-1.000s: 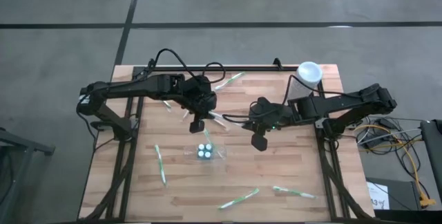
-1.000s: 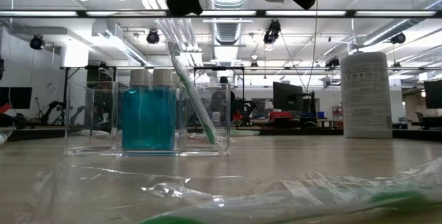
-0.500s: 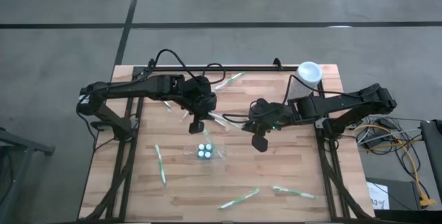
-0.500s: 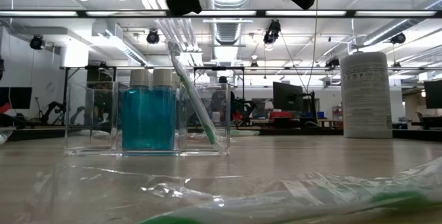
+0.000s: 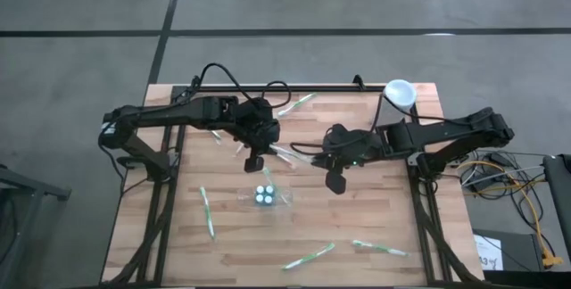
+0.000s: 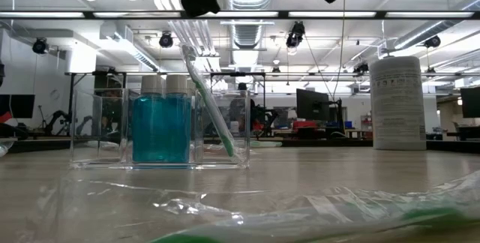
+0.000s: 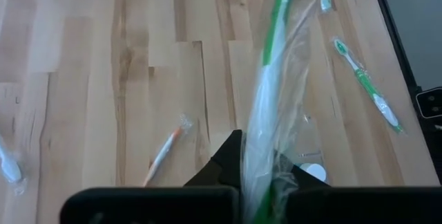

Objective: Pick & Place toothbrushing station
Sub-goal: Put the green toothbrush into the transparent organizer

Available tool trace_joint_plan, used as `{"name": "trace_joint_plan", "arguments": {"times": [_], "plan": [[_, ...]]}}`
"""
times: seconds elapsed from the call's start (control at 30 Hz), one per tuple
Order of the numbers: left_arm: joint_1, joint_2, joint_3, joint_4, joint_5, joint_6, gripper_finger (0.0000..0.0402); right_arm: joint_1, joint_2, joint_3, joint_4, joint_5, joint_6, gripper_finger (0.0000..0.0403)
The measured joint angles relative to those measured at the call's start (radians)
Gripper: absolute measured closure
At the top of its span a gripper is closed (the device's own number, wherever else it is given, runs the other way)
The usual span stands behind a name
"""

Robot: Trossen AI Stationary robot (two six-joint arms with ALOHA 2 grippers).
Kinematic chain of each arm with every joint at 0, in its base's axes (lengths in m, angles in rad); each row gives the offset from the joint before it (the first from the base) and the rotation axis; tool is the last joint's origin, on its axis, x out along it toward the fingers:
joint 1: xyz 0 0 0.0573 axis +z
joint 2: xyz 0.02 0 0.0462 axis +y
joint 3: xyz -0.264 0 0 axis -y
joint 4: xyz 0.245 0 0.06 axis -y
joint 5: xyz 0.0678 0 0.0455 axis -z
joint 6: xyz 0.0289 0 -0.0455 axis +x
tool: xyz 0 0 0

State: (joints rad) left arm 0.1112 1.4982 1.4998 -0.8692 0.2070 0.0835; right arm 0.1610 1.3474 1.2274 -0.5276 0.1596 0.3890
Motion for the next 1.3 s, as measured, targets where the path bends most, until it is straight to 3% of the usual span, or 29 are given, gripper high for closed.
{"name": "trace_joint_plan", "arguments": {"times": [0.53,1.07,1.3], "plan": [[0.000,0.001,0.000,0.040,0.011,0.009,0.0396,0.000,-0.011,0.034,-0.005,0.027,-0.016,0.0266],[0.002,0.002,0.000,0.101,0.011,0.014,0.0397,-0.001,-0.012,0.141,-0.023,0.028,-0.128,0.0257],[0.009,-0.021,0.000,0.163,0.008,0.014,0.0395,-0.001,-0.013,0.230,-0.138,0.028,-0.126,0.0259]]}}
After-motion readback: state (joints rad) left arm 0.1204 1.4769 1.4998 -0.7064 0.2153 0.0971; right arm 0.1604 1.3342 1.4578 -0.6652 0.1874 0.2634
